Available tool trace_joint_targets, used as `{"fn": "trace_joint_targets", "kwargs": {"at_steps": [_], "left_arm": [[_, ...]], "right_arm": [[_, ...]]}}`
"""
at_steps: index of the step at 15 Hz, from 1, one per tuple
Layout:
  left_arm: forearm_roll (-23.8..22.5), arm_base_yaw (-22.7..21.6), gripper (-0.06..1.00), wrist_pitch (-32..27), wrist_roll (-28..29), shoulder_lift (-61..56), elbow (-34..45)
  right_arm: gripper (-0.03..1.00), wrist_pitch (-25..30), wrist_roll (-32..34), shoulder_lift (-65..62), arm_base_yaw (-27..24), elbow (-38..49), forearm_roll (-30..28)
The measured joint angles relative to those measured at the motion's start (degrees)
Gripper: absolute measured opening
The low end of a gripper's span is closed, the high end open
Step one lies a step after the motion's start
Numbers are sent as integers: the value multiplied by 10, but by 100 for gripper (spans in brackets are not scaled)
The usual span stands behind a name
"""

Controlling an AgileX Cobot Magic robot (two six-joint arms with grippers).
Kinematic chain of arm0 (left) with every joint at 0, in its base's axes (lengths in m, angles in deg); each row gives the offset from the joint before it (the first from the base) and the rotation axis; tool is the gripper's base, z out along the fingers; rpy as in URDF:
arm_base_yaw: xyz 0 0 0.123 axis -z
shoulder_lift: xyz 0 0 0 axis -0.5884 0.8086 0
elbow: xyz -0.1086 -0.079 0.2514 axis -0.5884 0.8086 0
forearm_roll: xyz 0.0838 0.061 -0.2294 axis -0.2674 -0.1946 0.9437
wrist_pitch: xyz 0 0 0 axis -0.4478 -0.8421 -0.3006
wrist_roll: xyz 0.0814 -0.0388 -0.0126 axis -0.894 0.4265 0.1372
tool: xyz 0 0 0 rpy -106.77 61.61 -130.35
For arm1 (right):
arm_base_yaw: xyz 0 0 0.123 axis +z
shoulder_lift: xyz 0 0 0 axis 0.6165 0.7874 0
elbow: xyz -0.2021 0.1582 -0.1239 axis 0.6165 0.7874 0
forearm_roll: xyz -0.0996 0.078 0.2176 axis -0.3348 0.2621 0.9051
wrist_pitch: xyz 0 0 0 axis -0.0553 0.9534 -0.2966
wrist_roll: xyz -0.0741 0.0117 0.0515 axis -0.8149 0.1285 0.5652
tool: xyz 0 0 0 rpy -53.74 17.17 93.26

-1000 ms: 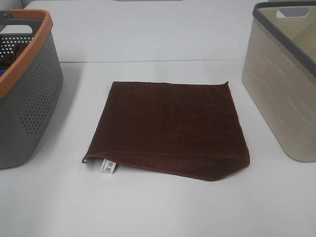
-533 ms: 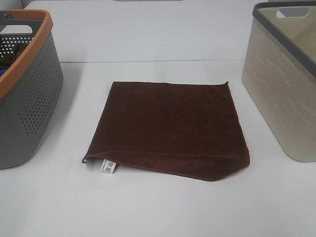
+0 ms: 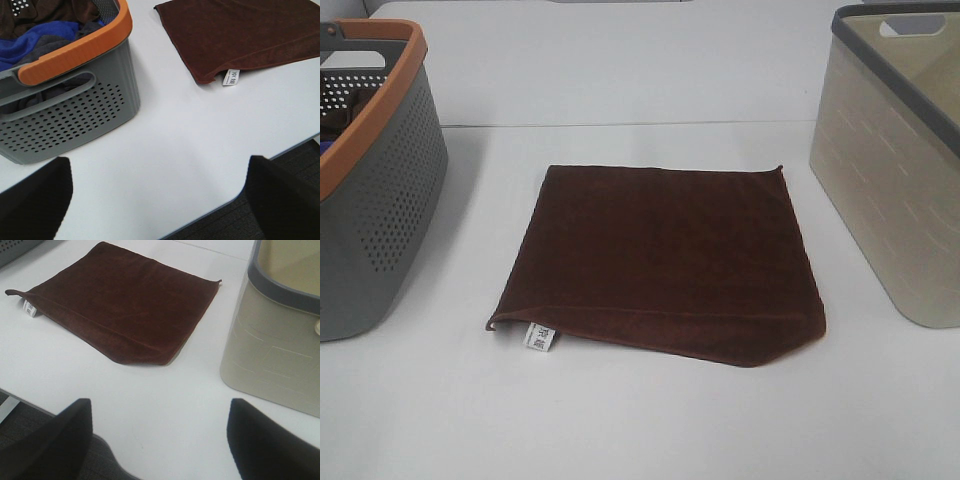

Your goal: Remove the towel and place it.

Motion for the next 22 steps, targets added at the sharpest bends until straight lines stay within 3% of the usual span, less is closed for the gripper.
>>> {"fn": "trace_joint_targets", "kwargs": {"at_steps": [6,16,18,22], "left_arm": [[41,0,89,60,-5,-1,18],[46,-3,89,62,-5,0,21],[47,-61,89,62,-5,0,21],[47,-225,89,62,-5,0,21]], "right_arm": [[72,-1,0,0,0,0,0],[72,-1,0,0,-10,0,0],[72,-1,0,0,-54,0,0],[72,-1,0,0,-150,0,0]]}}
